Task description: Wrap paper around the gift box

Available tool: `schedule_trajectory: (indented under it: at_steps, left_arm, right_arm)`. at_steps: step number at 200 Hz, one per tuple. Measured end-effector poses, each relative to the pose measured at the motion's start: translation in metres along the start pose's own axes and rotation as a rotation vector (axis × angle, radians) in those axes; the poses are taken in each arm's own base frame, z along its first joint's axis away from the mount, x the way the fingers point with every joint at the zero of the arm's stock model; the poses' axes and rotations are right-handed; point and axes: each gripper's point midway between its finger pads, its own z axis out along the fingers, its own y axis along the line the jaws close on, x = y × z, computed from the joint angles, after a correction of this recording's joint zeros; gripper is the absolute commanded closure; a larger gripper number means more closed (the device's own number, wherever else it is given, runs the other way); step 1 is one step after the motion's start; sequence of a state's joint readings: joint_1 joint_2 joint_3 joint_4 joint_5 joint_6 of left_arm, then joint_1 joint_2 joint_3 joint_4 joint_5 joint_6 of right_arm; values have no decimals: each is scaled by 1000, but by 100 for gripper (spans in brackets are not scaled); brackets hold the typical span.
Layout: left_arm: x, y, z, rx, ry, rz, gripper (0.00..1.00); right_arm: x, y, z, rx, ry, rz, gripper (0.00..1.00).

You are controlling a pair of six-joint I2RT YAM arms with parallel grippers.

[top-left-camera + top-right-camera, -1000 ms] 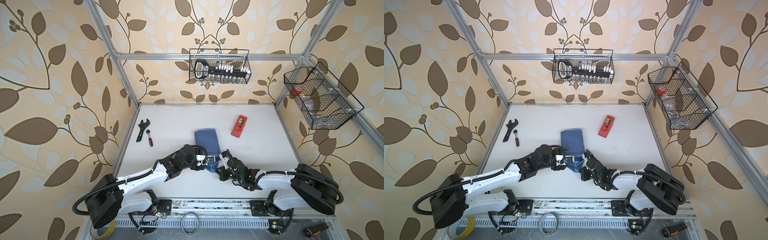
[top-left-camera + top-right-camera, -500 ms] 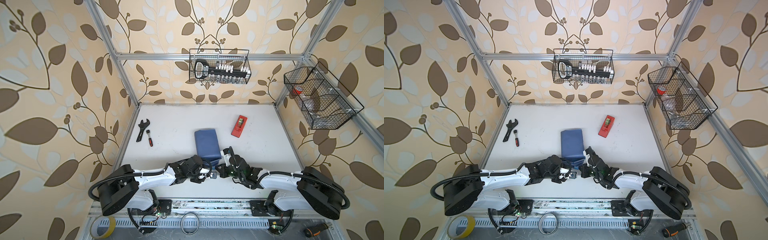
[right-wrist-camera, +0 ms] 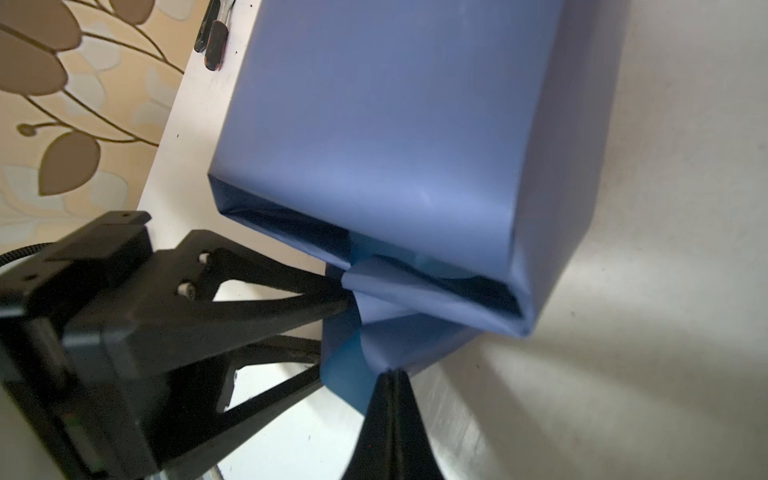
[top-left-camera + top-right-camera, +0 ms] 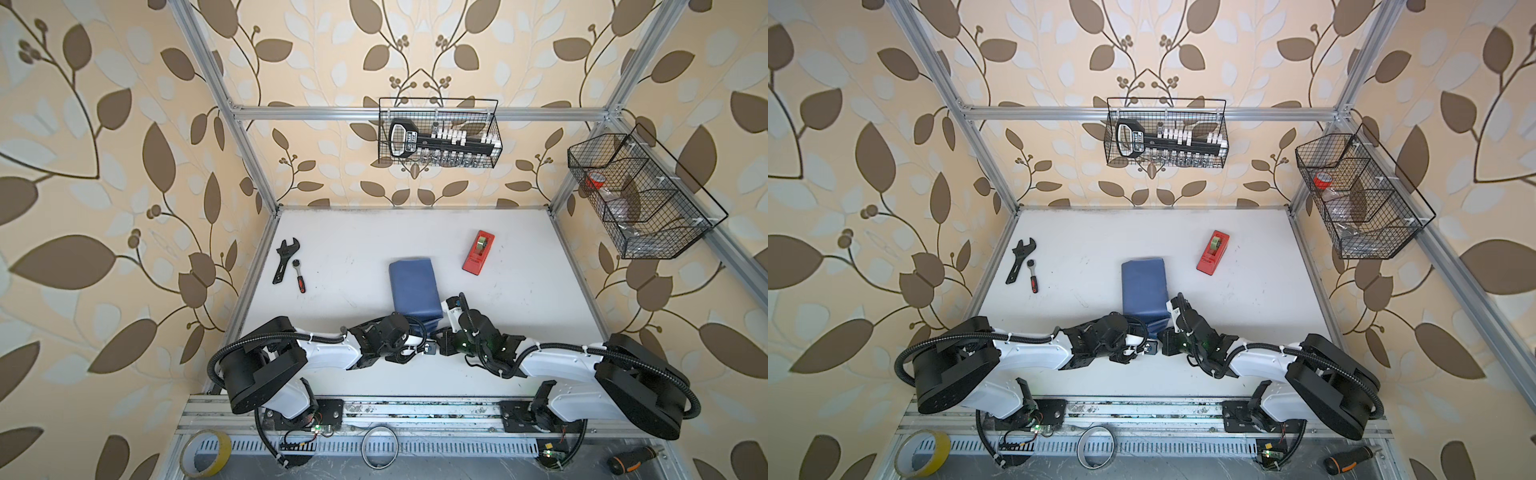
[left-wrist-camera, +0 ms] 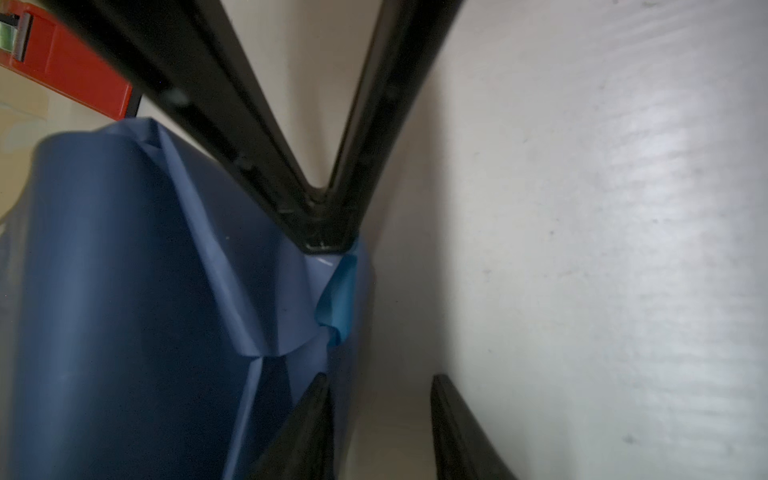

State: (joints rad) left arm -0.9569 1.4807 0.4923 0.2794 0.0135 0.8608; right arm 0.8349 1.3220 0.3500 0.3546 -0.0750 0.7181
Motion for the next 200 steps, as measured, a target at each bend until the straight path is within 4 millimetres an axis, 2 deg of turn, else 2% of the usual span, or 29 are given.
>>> schedule_trajectory:
  at_steps: [65, 92, 133, 145, 167, 200]
  left_arm:
    - [-3, 2, 6, -13, -18, -4, 73]
    - [-3, 2, 9, -13, -19, -7, 86]
    - [-7, 7, 9, -32, -38, -14, 96]
    - [-8, 8, 9, -36, -42, -19, 100]
    - [-10, 9, 9, -41, -48, -23, 100]
    - [-10, 10, 9, -45, -52, -29, 100]
  right_arm:
    - [-1, 1, -1, -1, -2, 0, 100]
    - [0, 0, -1, 0, -1, 0, 100]
    - [0, 0, -1, 2, 0, 0, 100]
    - [-1, -1, -2, 4, -2, -1, 94]
    - [-8, 0, -9, 2, -25, -5, 85]
    - [-18, -2, -23, 0, -79, -27, 80]
